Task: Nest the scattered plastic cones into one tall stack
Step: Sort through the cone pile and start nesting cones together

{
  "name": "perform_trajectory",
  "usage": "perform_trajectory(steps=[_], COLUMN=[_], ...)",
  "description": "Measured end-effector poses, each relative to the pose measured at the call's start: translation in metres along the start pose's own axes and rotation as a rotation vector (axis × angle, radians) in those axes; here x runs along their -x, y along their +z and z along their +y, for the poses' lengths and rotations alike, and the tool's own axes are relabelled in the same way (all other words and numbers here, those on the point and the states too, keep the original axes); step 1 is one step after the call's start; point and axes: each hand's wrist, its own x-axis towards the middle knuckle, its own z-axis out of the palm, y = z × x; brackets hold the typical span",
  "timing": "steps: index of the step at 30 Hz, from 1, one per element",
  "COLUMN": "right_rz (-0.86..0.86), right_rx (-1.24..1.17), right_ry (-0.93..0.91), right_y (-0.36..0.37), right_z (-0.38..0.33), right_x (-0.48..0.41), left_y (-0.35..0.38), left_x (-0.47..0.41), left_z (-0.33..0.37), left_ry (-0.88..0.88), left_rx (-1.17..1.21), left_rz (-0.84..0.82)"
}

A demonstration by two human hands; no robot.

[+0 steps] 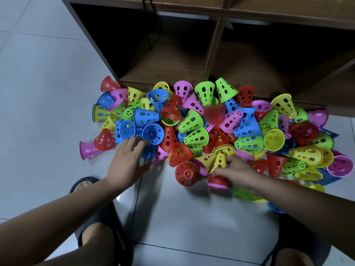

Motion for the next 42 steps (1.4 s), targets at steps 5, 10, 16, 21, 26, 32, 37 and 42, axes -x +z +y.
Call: perform_trajectory(steps=[5, 10, 16, 21, 26, 32, 37, 42], right_rz=[0.124, 0.173, 0.142, 0.087, 0.038, 0.038, 0.078, 0.021], right_rx=[-0.117, -0.190, -0.175, -0.031, 0.146, 0.155, 0.343, 0.712], right_ry=[-0.152, -0.327, -0.615, -0.760, -0.811, -0.817, -0.737, -0.769], right_y=[-0.013, -0.009, -0.005, 0.005, 0.008, 0.005, 0.017, 0.029], right_z=[-0.007, -0.019, -0.042, -0.053, -0.046, -0.022, 0.015, 0.038], right_x=[0.020, 0.042, 0.080, 0.095, 0.091, 0.077, 0.058, 0.044], left_y=[-0.002, -0.006, -0.020, -0.041, -0.067, -0.084, -0.083, -0.081], left_x=[-0.001, 0.004, 0.013, 0.017, 0.009, -0.002, -0.003, -0.009], left_z=[-0.012, -0.017, -0.008, 0.017, 0.045, 0.067, 0.081, 0.096], left_ry=[-0.042, -0.141, -0.180, -0.252, -0.253, -0.196, -0.068, 0.200], left_rx=[-0.039, 0.136, 0.220, 0.386, 0.581, 0.716, 0.705, 0.589], left_rz=[0.012, 0.022, 0.049, 0.044, 0.009, -0.022, 0.027, 0.062])
